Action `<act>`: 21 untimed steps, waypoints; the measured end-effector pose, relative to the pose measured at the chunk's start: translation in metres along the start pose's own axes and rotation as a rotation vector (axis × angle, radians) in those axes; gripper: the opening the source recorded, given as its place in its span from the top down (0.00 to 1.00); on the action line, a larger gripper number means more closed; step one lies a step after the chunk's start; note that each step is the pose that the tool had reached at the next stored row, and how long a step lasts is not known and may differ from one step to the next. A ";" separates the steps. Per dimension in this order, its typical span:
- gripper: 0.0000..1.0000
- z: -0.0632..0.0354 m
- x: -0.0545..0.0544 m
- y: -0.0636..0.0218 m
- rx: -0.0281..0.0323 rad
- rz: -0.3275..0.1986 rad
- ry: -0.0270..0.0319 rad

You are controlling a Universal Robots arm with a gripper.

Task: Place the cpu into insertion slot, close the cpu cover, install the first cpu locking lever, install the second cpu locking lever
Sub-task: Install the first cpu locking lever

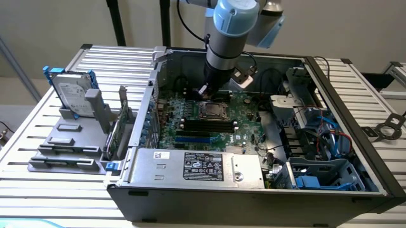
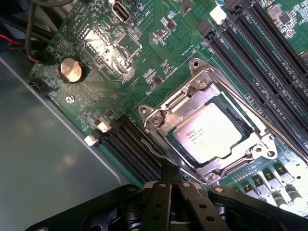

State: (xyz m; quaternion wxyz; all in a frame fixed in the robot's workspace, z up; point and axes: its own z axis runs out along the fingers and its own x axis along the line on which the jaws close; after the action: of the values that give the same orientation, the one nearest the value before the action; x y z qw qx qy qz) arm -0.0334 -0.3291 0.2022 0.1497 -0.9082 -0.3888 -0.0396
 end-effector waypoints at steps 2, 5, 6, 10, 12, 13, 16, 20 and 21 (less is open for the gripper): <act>0.89 0.0006 0.000 0.0006 0.0000 0.000 0.0001; 0.89 0.0011 0.001 0.0013 -0.0004 0.000 -0.0005; 0.89 0.0012 0.001 0.0016 -0.0006 0.000 -0.0006; 0.89 0.0008 -0.001 0.0029 -0.0026 0.000 -0.0030; 0.89 0.0004 -0.001 0.0033 -0.0040 0.000 -0.0053; 0.89 0.0004 -0.001 0.0034 -0.0046 0.000 -0.0059; 0.89 0.0016 -0.001 0.0039 -0.0050 0.000 -0.0061; 0.89 0.0026 -0.001 0.0040 -0.0057 0.000 -0.0069; 0.89 0.0026 -0.001 0.0040 -0.0057 0.000 -0.0069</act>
State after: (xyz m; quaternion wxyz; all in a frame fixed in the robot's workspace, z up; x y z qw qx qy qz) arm -0.0312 -0.3315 0.1986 0.1458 -0.9088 -0.3891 -0.0375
